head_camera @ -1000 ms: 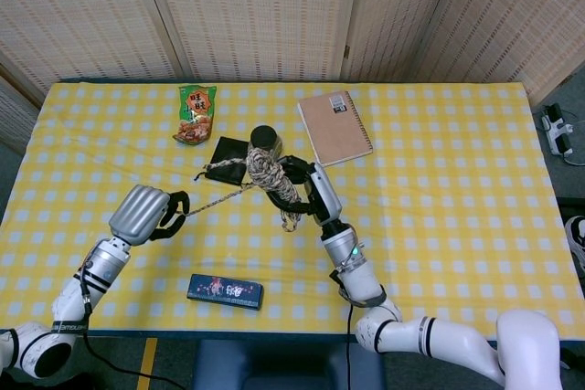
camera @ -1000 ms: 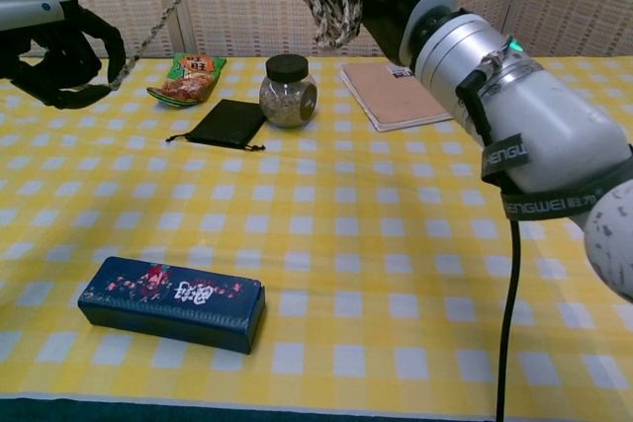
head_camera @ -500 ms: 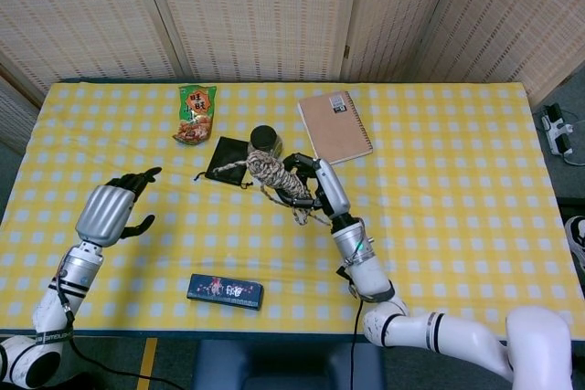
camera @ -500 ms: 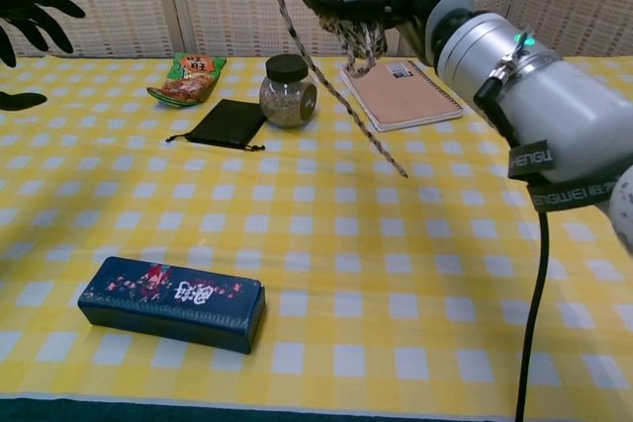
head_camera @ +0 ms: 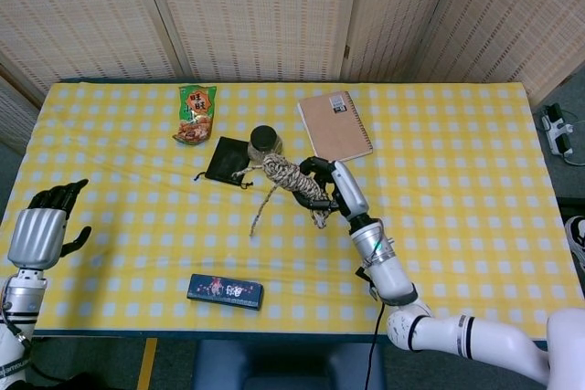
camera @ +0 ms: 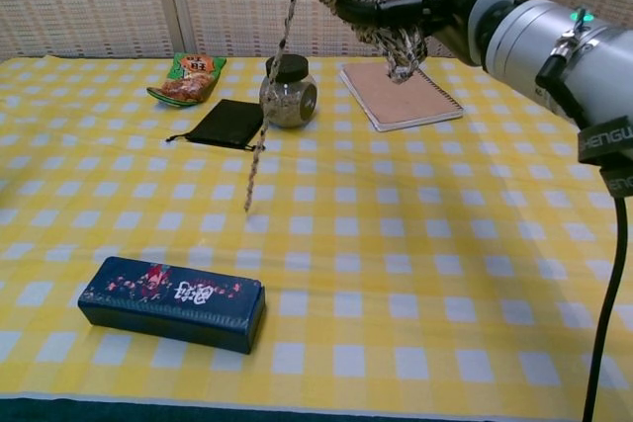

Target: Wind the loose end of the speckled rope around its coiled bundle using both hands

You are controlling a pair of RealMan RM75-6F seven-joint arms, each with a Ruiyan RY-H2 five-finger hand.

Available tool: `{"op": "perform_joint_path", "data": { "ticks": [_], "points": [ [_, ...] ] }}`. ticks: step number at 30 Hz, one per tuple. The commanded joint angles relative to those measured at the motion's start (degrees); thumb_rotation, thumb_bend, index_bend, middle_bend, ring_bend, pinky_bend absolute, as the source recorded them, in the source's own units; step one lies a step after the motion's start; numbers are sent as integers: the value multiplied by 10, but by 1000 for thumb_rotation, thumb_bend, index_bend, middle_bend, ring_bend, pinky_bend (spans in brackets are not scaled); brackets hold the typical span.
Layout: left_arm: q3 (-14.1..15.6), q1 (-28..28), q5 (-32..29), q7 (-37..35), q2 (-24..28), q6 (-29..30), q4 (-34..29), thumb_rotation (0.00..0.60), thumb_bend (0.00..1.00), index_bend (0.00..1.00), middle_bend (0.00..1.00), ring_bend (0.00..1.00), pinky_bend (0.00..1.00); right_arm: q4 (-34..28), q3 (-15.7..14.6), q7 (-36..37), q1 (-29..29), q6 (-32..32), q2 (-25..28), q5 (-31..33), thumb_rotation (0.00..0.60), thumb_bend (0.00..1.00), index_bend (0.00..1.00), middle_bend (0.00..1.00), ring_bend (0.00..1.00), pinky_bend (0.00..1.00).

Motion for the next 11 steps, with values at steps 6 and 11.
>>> {"op": "perform_joint_path", "data": {
  "ticks": [6, 11],
  "points": [
    [29, 65, 20, -45, 15, 46, 6, 600, 327, 173, 231, 214, 225, -11, -4, -1, -4, -12, 13, 10, 600, 391, 968, 821, 859, 781],
    [41, 101, 30, -58, 22, 72, 0, 600, 328, 174, 231, 214, 222, -13, -5, -1, -4, -17, 17, 16, 600, 390, 968, 822, 861, 781]
  ]
}}
